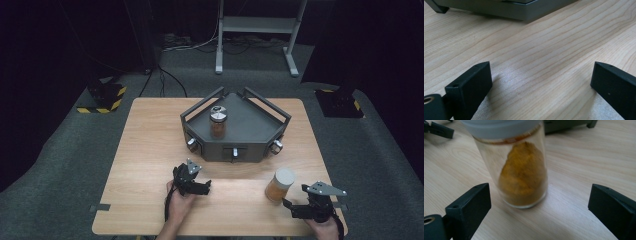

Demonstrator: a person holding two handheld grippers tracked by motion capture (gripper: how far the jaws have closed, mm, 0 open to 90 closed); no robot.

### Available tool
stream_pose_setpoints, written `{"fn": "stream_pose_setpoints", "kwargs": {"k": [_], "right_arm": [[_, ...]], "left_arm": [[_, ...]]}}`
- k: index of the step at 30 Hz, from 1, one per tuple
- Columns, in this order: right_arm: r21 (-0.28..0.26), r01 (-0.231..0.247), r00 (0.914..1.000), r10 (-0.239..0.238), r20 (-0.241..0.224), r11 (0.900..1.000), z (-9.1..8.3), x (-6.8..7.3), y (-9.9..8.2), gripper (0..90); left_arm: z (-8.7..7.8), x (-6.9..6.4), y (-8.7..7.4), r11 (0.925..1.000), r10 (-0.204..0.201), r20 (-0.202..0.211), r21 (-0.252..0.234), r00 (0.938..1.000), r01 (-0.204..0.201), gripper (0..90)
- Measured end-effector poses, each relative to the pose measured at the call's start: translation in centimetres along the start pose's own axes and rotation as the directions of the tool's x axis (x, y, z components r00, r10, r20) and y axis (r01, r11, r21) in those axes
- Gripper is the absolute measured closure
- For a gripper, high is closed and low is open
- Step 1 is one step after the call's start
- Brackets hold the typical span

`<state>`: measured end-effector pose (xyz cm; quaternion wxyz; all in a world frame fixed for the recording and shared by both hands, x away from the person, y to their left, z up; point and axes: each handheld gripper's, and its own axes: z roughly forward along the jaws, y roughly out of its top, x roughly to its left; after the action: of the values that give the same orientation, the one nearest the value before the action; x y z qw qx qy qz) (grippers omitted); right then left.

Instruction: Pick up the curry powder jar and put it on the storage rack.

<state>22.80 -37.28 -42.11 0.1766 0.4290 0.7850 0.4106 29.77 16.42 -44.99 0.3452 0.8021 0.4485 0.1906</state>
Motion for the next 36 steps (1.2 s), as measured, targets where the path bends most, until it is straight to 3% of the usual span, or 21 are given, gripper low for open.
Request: {"fn": "stream_pose_setpoints", "kwargs": {"k": [15, 36], "right_arm": [[-0.055, 0.018, 0.9983, -0.021, -0.054, 0.9983, 1.4, 0.3, 1.8, 11.3], [-0.082, 0.041, 0.9985, -0.044, -0.032, 0.9958, 2.5, 1.3, 2.1, 23.4]], "left_arm": [[0.0, 0.0, 0.0, 1.0000, 0.000, 0.000, 0.000, 1.0000, 0.000, 3.8], [0.0, 0.0, 0.0, 1.0000, 0.000, 0.000, 0.000, 1.0000, 0.000, 3.8]]}}
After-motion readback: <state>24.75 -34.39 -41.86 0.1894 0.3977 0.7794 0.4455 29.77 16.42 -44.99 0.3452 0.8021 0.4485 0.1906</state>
